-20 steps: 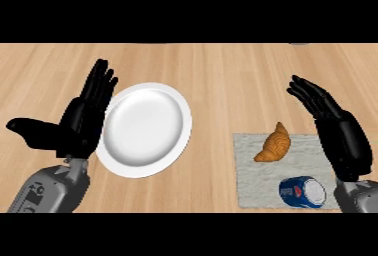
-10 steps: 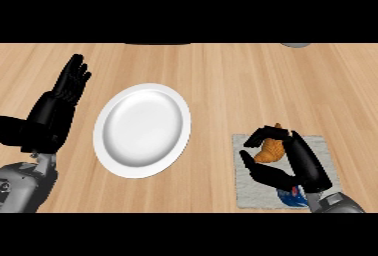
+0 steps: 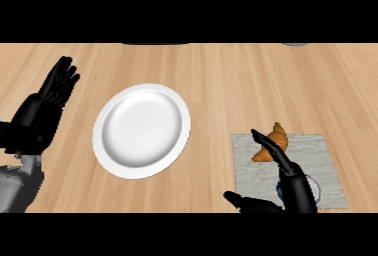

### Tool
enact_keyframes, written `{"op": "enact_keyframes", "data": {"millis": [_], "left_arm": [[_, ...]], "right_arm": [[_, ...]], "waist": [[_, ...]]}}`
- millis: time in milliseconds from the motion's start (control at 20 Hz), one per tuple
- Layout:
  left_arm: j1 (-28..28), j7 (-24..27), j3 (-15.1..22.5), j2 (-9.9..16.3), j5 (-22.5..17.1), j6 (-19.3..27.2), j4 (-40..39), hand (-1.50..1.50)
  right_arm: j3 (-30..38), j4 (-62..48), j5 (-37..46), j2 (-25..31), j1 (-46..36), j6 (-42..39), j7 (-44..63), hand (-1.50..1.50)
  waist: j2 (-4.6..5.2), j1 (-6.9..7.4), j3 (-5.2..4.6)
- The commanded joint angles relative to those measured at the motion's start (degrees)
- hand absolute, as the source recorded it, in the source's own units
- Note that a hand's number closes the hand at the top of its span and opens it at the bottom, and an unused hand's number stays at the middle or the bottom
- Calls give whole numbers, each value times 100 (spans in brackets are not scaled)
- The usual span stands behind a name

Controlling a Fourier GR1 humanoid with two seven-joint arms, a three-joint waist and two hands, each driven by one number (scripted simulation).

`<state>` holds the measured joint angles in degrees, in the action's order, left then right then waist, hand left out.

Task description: Pick the can from the placemat and place it in the plate

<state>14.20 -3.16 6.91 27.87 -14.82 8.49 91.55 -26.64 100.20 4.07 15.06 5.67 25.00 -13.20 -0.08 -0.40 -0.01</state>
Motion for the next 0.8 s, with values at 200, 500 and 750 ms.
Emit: {"op": "enact_keyframes", "data": {"millis": [200, 500, 750], "left_arm": [[22, 93, -60, -108, 154, -72, -153, 0], [159, -139, -157, -25, 103, -78, -152, 0], [332, -140, -74, -75, 155, -166, -161, 0]], "right_arm": [[525, 1688, 985, 1541, 334, -174, 1887, -150], [618, 2052, 1189, 2991, 328, -1592, 3960, -150], [594, 2460, 570, 3622, -72, -2832, 5505, -150]], "waist": [[-17, -85, -19], [-8, -74, -46], [40, 61, -30]]}}
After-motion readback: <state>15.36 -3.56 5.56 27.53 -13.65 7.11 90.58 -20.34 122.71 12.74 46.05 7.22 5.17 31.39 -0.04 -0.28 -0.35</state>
